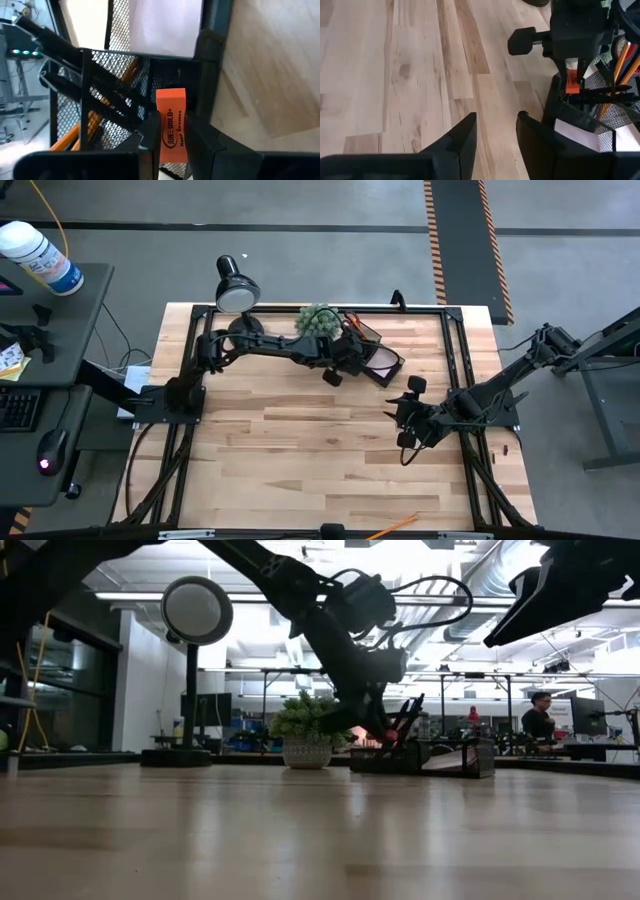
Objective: Pick and place office supplies into organizer
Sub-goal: Put the orange eraser into the black desk organizer, then put the yellow pencil into the black desk organizer
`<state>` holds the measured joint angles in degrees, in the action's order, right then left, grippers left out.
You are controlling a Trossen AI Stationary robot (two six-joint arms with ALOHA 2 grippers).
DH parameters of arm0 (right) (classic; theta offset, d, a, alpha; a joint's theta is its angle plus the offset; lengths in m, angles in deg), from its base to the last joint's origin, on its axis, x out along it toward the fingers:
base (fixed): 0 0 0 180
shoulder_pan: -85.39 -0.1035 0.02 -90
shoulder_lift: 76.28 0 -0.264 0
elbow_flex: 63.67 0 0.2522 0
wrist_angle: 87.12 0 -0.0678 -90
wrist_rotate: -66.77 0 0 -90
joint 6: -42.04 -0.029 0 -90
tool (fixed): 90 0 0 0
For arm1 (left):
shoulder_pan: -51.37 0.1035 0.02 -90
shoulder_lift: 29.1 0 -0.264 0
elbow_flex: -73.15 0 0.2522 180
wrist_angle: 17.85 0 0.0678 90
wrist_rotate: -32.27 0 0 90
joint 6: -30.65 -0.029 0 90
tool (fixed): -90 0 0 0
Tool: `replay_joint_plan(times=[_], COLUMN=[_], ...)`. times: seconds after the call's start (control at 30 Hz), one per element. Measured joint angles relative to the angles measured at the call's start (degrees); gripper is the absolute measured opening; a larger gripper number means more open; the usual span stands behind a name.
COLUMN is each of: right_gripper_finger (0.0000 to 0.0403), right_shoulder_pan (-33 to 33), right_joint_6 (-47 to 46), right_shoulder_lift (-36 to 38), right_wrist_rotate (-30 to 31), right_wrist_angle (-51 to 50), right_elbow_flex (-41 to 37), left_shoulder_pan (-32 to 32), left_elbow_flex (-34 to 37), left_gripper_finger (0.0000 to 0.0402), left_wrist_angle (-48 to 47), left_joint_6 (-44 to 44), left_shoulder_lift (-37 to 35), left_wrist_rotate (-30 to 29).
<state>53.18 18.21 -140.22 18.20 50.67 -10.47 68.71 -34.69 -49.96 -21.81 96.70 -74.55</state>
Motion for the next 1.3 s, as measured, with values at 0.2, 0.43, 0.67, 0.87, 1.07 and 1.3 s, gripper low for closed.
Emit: replay_joint_plan(times=[0.2,0.43,0.67,0.87,1.07,1.3], right_gripper_finger=[0.0129,0.0129,0.0129,0.0129,0.0129,0.0129], right_shoulder_pan=[0.0,0.0,0.0,0.0,0.0,0.0], right_joint_6=[0.5,0.9,1.8,2.0,2.4,2.5], right_shoulder_lift=[0.0,0.0,0.0,0.0,0.0,0.0], right_wrist_rotate=[0.0,-0.2,-1.3,-1.4,-1.4,-1.4], right_wrist_angle=[0.6,1.4,2.6,2.9,2.9,2.9], right_elbow_flex=[0.0,0.0,0.0,0.0,0.0,0.0], left_shoulder_pan=[-0.1,-0.1,-0.1,-0.1,-0.1,-0.1], left_elbow_flex=[0.0,0.0,0.0,0.0,0.0,0.0], left_gripper_finger=[0.0055,0.0056,0.0056,0.0061,0.0119,0.0175], left_wrist_angle=[0.5,2.3,2.3,2.4,2.5,3.8], left_joint_6=[-1.2,-1.4,-2.8,-4.2,-4.2,-4.1], left_shoulder_lift=[0.0,0.0,0.0,0.0,0.0,0.0], left_wrist_rotate=[-1.6,-2.3,-2.4,-2.4,-3.5,-3.9])
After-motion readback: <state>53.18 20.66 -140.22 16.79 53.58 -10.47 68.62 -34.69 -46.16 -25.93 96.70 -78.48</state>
